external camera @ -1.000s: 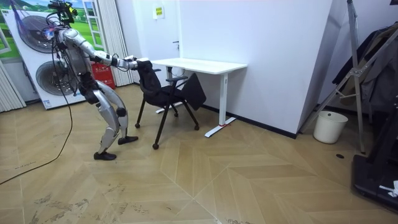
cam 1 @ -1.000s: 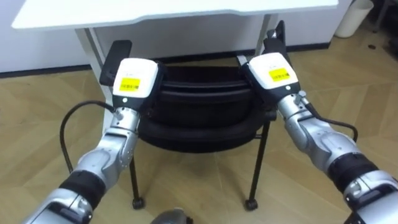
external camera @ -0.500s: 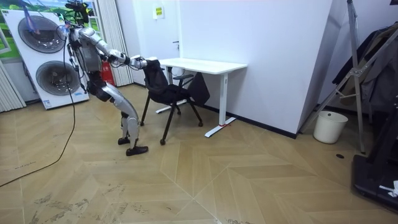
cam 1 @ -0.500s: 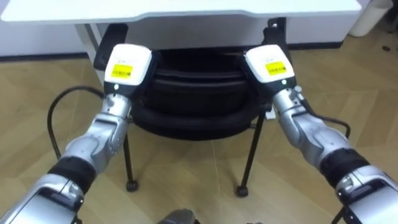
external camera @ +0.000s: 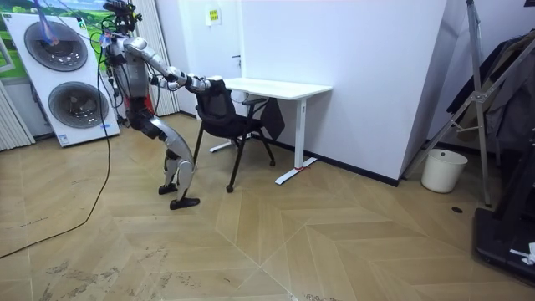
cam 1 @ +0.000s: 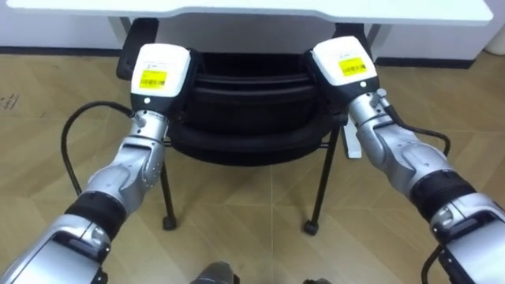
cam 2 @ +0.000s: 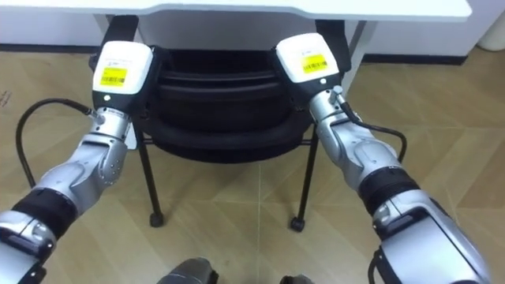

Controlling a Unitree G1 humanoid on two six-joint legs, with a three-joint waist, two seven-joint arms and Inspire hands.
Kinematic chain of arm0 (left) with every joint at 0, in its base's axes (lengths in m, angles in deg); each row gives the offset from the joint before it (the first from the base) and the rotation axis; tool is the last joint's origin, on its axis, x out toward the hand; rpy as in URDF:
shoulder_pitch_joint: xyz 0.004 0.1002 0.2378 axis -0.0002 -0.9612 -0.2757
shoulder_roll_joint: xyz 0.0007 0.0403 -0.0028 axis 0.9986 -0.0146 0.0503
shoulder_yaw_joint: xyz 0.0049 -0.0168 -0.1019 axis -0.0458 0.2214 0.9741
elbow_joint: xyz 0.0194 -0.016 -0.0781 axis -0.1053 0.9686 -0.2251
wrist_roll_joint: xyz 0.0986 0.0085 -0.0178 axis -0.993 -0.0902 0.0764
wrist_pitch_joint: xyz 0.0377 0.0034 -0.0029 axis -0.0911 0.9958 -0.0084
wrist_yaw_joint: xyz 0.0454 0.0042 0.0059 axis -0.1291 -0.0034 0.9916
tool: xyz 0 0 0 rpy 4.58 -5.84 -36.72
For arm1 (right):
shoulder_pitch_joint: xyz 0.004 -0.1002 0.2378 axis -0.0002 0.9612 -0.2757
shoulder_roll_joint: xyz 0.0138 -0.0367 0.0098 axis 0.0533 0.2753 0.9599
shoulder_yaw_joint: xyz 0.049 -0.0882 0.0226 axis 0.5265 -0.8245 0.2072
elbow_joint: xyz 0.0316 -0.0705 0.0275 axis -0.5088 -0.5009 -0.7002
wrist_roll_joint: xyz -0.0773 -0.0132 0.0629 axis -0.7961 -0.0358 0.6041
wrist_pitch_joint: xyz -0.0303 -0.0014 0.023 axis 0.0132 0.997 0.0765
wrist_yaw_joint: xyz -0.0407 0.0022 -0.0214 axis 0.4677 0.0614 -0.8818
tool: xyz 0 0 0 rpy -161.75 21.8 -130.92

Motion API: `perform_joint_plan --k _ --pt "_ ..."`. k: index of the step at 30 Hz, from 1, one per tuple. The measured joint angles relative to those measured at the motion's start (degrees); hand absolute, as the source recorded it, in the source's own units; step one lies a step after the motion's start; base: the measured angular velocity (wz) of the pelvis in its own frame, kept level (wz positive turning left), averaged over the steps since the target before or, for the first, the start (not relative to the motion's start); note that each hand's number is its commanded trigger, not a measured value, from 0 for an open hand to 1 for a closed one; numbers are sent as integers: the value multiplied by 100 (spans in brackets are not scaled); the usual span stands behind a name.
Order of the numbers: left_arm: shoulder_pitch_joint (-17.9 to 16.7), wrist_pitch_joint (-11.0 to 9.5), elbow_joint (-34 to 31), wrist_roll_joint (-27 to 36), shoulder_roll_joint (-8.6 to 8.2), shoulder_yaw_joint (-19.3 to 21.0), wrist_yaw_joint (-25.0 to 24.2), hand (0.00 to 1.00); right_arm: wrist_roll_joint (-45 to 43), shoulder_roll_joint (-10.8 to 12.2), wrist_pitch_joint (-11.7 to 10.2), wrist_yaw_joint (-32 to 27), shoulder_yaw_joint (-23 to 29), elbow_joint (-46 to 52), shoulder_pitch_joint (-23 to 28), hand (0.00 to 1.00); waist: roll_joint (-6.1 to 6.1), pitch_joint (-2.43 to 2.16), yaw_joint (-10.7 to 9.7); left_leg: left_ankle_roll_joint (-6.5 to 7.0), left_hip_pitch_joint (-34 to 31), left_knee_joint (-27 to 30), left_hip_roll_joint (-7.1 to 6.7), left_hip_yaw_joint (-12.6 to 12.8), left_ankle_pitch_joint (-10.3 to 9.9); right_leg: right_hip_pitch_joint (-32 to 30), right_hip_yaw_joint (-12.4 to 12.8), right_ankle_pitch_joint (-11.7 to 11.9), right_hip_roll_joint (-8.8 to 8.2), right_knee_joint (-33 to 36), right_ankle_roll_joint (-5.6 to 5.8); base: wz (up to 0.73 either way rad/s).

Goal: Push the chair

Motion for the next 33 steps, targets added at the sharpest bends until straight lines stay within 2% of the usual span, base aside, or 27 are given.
perform_joint_plan --k 3,4,5,6,7,8,9,10,11,12,13,14,15,16,17,18,19,21,23,25,27,30,31,32,33 --pt "-75 70 12 -45 -43 -50 34 100 10 11 -11 148 -6 -7 29 100 27 3 55 79 -43 877 217 345 -67 110 -67 -276 -78 313 -32 -12" --pt "-140 110 -12 -41 -53 -94 58 100 24 14 -37 208 -7 -10 66 100 90 -21 66 89 -127 1351 303 459 -44 207 -186 -445 -148 459 -1 -17" --pt "-174 148 -4 -30 -66 -133 60 100 32 10 -51 236 -5 -12 94 100 165 -67 71 129 -242 1675 370 506 4 247 -262 -573 -178 584 57 -14" --pt "-174 163 4 -30 -66 -137 61 100 33 12 -58 256 -2 -15 95 100 173 -70 67 144 -282 1739 388 540 38 265 -259 -627 -186 643 88 7" --pt "-157 195 31 -25 -76 -184 55 100 58 15 -84 259 11 -55 106 100 149 -77 18 133 -315 1814 370 594 88 288 -192 -708 -167 704 182 31" --pt "-135 247 33 7 -88 -248 53 100 75 1 -98 257 24 -57 136 100 139 -84 -71 154 -370 1913 318 590 164 280 -50 -751 -28 711 183 42" --pt "-132 262 34 28 -90 -285 53 100 72 3 -98 247 33 -62 157 100 137 -82 -115 158 -395 1977 277 573 219 282 29 -755 37 717 175 43" --pt "-137 272 106 65 -145 -338 45 100 72 -3 -104 225 65 -81 250 100 99 -92 -158 181 -382 2048 197 565 318 307 233 -759 120 744 171 23" --pt "-155 269 185 75 -211 -330 41 100 68 1 -116 197 73 -79 322 100 84 -90 -148 208 -355 2129 128 557 453 353 481 -759 205 772 173 12" --pt "-176 261 238 82 -223 -329 35 100 67 -1 -114 187 67 -81 357 100 94 -72 -141 204 -351 2154 101 577 495 422 570 -758 235 773 174 0" --pt "-245 241 243 84 -259 -310 44 100 42 9 -116 182 61 -77 409 100 53 -46 -113 206 -286 2094 13 589 406 462 741 -750 262 774 195 15" --pt "-254 190 233 92 -297 -313 50 100 44 -30 -133 178 60 -18 441 100 51 -58 -204 183 -275 1627 -72 567 224 450 848 -738 266 761 254 23" --pt "-252 178 228 93 -319 -313 55 100 44 -111 -155 178 61 -6 440 100 37 -48 -260 159 -267 1255 -104 575 170 424 932 -728 273 762 292 12" --pt "-250 174 238 93 -359 -309 76 100 42 -185 -182 174 61 -17 421 100 51 -45 -226 156 -187 475 -116 576 168 327 1163 -688 337 759 371 -47" --pt "-250 140 229 96 -386 -311 109 100 29 -241 -233 127 54 -70 385 100 44 -58 -87 249 -129 215 -90 773 183 183 1447 -650 381 750 447 -72" --pt "-250 138 217 108 -409 -308 126 100 4 -248 -242 96 54 -83 352 100 56 -57 -46 307 -110 132 -90 869 149 142 1552 -603 390 688 525 -71" --pt "-229 132 209 122 -408 -283 144 100 -29 -259 -234 14 61 -44 333 100 146 -103 -49 336 -146 16 -131 892 135 86 1603 -472 394 518 609 -37" --pt "-130 129 216 124 -394 -272 145 100 -29 -245 -215 -67 67 -48 280 100 120 -84 -47 426 -154 -148 -143 953 171 68 1599 -301 355 301 681 -17" --pt "-67 129 163 117 -334 -281 134 100 5 -232 -211 -110 77 -66 229 100 123 -83 -54 583 -170 -262 -133 973 301 82 1603 -106 358 56 751 -14" --pt "-31 107 142 117 -288 -284 116 100 26 -224 -204 -142 76 -64 212 100 128 -80 -67 678 -160 -318 -141 1006 359 118 1597 -49 339 -61 811 -9" --pt "6 80 124 111 -245 -295 84 100 44 -200 -166 -180 77 -65 212 100 124 -64 -93 732 -113 -406 -142 1016 387 211 1578 11 327 -235 875 -3" --pt "58 77 -6 102 -114 -286 17 100 54 -170 -122 -193 78 -4 155 100 92 -68 -100 807 -109 -622 -141 1052 439 233 1583 158 315 -555 906 -10" --pt "86 82 -34 91 -96 -274 -18 100 61 -168 -84 -199 78 32 151 15 85 -70 -99 824 -92 -717 -139 1072 479 260 1579 248 309 -690 916 -5" --pt "86 89 -108 87 -56 -276 -55 100 65 -182 -80 -213 77 60 150 0 65 -78 -108 835 -74 -802 -146 1094 519 282 1579 296 297 -798 922 -4" --pt "86 94 -149 83 -35 -276 -73 45 65 -196 -91 -216 76 78 150 0 47 -81 -108 854 -62 -855 -152 1118 535 285 1581 314 280 -846 935 0"
